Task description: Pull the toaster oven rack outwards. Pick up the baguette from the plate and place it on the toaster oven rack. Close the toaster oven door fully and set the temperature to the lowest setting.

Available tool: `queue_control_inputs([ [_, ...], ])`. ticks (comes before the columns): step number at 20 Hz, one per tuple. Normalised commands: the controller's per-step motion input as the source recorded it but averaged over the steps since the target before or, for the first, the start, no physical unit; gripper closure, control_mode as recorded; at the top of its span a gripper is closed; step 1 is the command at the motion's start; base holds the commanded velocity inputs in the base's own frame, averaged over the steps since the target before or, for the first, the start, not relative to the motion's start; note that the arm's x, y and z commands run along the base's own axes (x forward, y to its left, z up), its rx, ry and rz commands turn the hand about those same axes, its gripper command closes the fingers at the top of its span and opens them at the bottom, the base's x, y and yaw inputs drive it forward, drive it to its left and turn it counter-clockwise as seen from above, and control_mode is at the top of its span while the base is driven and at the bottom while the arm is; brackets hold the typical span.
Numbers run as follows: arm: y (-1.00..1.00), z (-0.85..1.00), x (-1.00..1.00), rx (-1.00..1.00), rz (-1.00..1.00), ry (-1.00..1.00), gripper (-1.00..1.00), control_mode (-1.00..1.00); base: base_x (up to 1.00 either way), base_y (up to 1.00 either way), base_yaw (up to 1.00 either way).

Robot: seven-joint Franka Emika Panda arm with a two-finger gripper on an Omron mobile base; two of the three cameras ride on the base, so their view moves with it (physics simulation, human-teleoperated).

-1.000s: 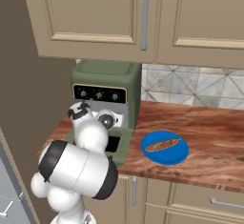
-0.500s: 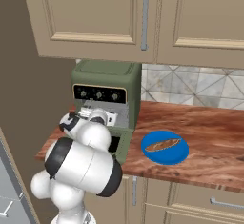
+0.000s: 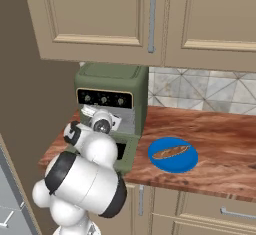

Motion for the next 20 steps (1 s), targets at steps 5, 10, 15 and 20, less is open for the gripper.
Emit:
queue_control_inputs([
  [5,-0.10,-0.04,0.00,0.26,0.00,0.00,-1.00,-1.00,0.00,0.00,0.00],
  [10,-0.01,0.00,0.02,0.02,0.00,0.00,-1.00,-1.00,0.00,0.00,0.00],
  [15,-0.09,0.00,0.18,0.02,0.00,0.00,-1.00,-1.00,0.00,0.00,0.00],
  [20,-0.01,0.00,0.28,0.00,0.00,0.00,-1.00,-1.00,0.00,0.00,0.00],
])
